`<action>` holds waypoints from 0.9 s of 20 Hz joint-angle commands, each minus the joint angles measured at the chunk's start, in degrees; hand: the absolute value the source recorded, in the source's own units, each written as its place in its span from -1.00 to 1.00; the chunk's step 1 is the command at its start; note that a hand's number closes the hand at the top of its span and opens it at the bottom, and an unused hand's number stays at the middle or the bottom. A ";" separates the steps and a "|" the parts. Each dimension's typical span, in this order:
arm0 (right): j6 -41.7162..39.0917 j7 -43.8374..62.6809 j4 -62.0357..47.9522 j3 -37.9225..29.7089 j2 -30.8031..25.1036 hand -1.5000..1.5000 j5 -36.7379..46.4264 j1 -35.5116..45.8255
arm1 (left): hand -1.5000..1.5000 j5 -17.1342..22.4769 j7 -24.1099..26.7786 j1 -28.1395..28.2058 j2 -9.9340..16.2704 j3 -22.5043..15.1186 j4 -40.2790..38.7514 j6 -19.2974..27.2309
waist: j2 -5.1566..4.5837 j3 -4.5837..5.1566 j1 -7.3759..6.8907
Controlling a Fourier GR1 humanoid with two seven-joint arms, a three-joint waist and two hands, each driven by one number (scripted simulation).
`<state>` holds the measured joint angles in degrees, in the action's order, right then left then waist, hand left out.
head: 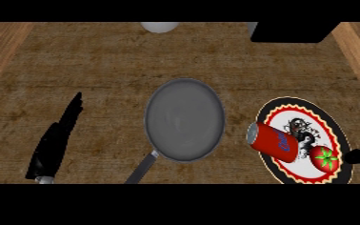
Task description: Pick the tomato from the plate and place it in the pan
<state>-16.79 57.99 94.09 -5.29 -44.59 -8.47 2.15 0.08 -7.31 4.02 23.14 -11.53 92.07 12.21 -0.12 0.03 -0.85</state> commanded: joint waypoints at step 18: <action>-4.74 13.80 -6.65 11.01 0.99 -1.00 -1.27 7.61 | 0.00 -2.26 2.76 -0.01 -3.01 2.77 -4.21 -2.45 | 0.14 0.04 0.90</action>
<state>-18.09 61.95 85.92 5.66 -42.77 -8.26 9.09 -1.53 -7.00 3.88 20.95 -9.39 90.83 10.01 -0.03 0.02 -0.39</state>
